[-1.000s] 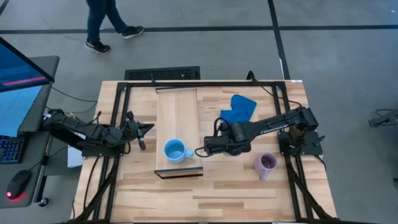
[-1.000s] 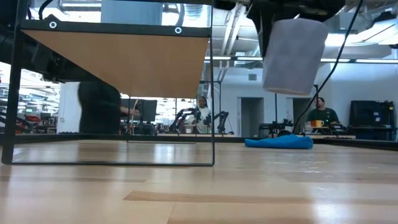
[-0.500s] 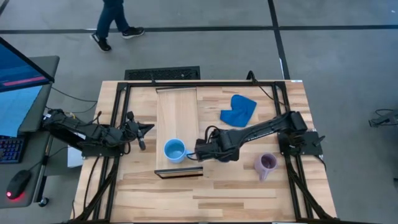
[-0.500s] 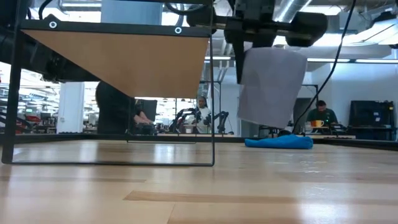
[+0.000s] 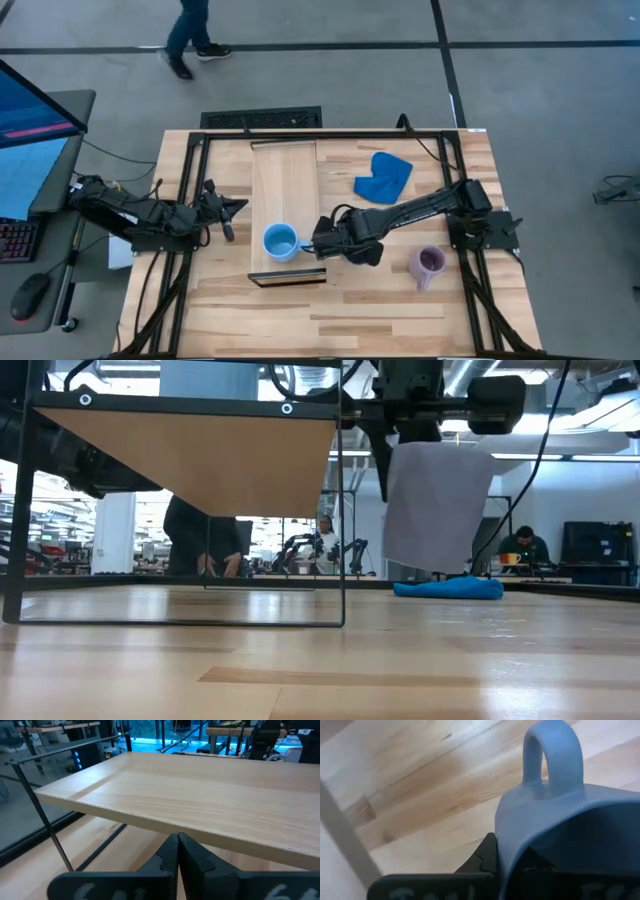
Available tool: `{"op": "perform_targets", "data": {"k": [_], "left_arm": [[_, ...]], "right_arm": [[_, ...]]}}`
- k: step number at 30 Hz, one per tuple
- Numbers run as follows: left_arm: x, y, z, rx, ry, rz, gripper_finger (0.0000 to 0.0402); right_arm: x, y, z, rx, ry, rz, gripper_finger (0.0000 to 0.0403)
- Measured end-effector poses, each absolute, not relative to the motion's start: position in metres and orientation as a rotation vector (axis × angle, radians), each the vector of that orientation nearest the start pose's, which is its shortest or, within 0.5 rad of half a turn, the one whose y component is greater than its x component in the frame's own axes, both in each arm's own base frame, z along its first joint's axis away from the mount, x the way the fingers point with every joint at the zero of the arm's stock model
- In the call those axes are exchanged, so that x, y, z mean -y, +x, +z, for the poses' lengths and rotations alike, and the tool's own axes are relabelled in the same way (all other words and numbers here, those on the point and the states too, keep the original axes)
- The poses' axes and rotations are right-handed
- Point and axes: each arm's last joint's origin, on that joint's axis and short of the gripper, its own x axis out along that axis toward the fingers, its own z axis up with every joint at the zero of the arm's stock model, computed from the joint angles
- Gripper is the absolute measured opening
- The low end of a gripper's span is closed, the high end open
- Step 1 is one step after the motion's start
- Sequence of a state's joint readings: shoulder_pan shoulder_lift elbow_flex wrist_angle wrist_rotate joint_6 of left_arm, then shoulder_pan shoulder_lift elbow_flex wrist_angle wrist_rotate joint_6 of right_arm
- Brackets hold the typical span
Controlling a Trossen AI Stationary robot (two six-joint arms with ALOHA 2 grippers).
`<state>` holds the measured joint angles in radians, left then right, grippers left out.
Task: Stack small to large cups/mugs on shelf
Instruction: Put the blue mug on the shelf
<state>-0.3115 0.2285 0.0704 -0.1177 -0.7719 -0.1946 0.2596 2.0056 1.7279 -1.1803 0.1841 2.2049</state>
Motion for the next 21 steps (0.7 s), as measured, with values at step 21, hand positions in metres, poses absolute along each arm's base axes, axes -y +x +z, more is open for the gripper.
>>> {"op": "perform_targets", "data": {"k": [21], "left_arm": [[0.013,0.102,0.159,-0.211,-0.056,0.4,0.0]], "right_arm": [[-0.091,0.366,0.238,-0.854,1.409,-1.587,0.0026]]}}
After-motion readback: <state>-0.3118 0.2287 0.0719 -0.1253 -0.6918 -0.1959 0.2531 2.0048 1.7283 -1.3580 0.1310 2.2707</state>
